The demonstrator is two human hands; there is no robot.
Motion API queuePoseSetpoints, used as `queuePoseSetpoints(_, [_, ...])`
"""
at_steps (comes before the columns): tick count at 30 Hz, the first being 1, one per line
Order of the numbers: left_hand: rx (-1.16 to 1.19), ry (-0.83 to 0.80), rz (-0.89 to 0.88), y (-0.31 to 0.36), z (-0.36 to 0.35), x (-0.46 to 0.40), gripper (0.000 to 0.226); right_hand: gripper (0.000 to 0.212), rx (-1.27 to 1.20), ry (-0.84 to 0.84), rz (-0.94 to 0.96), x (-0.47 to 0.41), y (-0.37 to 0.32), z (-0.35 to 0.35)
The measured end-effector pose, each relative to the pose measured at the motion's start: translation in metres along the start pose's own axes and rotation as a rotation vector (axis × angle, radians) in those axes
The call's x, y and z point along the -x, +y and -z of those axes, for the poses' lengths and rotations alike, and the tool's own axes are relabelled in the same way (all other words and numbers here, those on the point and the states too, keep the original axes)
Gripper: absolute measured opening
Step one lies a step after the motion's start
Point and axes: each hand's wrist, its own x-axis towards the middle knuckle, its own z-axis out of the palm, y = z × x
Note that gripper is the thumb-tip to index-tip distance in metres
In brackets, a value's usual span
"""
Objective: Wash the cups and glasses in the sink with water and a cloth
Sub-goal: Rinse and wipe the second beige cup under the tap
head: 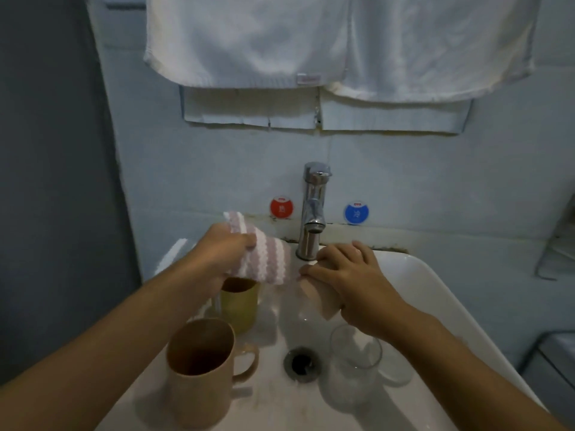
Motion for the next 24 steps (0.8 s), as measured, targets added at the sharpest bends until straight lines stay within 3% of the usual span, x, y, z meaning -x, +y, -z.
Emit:
queuePoseSetpoints(11, [0.053,0.141,-0.036,-0.030,0.003,0.002,0.028,0.087,-0.023,-0.021,-0.068,-0.001,-0.007,0.005])
queuePoseSetpoints(17, [0.009,0.118,-0.043,-0.035,0.002,0.006,0.025,0.088,-0.559,-0.024,-0.323,-0.003,-0.007,0.001])
queuePoseSetpoints(24, [0.036,0.090,-0.129,-0.030,-0.011,0.015,0.033,0.058,-1.201,0.016,-0.372,-0.004,-0.024,-0.001])
